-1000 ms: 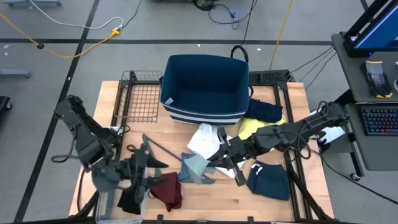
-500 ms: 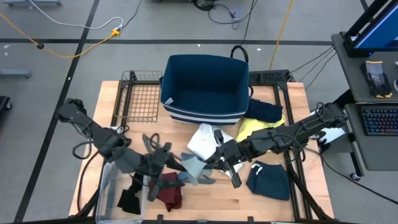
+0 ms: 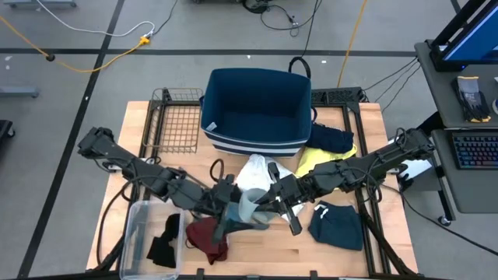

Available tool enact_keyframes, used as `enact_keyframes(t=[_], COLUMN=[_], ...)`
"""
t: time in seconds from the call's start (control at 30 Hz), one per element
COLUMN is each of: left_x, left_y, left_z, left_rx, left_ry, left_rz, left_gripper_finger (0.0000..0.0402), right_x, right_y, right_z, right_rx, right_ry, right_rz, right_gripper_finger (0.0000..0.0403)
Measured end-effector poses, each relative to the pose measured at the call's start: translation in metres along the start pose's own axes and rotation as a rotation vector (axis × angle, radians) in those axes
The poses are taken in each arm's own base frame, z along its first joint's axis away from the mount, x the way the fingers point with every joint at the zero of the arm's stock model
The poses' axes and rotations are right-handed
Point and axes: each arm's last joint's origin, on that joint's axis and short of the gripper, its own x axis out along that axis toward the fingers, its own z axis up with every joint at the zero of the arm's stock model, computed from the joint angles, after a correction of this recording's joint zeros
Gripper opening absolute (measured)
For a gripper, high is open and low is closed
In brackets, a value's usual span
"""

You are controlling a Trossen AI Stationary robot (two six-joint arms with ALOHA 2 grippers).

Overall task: Pick & Place Cloths
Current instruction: Put the gray sock into the transparent bin

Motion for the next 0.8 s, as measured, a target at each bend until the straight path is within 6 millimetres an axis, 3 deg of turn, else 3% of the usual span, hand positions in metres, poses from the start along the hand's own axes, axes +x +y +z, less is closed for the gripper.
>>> enact_keyframes(t=[0.23, 0.53, 0.67, 0.8], left_x=[0.003, 0.004, 0.004, 0.005], left_y=[0.004, 0.007, 0.007, 0.008], left_z=[0.002, 0.008, 0.006, 0.003], left_rx=[-0.007, -0.002, -0.009, -0.008], left_ry=[-0.024, -0.070, -0.050, -0.025], left_rz=[0.009, 0.006, 0.013, 0.023], left_gripper_finger=[0.0326, 0.0297, 0.0256, 0.0185], right_x=[0.000, 0.014, 0.017, 0.017], right_y=[-0.002, -0.005, -0.004, -0.005], right_z=[0.000, -0.015, -0.018, -0.019], right_rx=[-0.013, -0.028, -0.024, -0.023], right_ry=[-0.004, 0.028, 0.036, 0.041], right_rz=[-0.054, -0.085, -0.082, -0.085], right_gripper_finger=[0.0000, 0.0000, 0.0000, 0.0001])
